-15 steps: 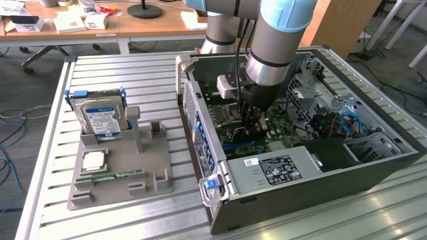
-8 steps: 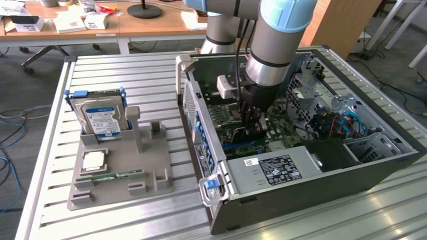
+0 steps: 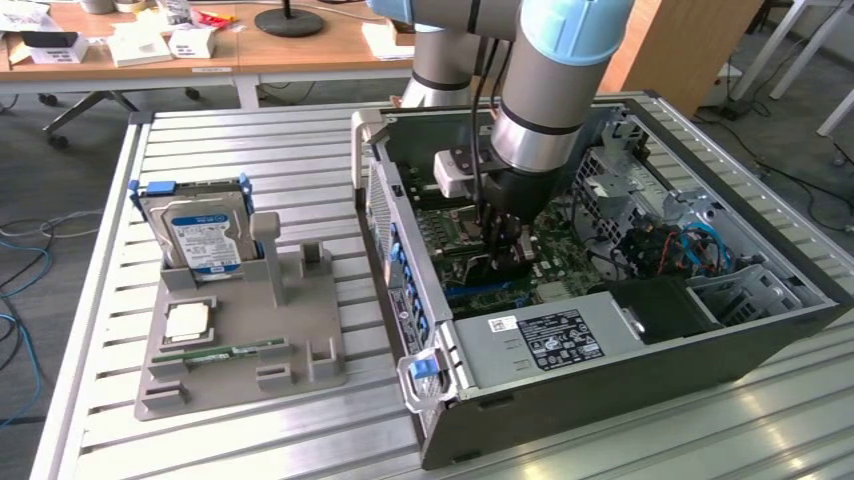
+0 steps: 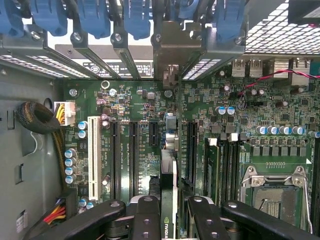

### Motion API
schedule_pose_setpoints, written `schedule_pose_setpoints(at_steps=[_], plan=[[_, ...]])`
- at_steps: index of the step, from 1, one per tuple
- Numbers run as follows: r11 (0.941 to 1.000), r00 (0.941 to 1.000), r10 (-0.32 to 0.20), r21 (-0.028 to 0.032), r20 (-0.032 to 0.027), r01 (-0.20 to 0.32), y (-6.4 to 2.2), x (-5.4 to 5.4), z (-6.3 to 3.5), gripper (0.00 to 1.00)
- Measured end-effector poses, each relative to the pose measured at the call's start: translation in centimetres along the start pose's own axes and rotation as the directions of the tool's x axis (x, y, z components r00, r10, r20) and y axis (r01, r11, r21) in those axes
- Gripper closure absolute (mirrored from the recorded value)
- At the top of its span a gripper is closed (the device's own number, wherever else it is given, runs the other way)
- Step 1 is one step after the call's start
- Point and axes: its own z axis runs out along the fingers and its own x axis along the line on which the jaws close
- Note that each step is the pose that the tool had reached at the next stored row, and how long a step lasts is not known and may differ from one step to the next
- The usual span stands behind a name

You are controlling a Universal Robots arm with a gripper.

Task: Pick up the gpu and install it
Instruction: 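Insert the gpu into the slot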

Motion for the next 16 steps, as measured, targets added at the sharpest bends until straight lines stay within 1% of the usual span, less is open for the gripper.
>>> schedule_pose_setpoints(at_steps=[16], plan=[[1.0,1.0,0.001,0.001,-0.0002,-0.001,0.01,-0.11,0.2,0.74]])
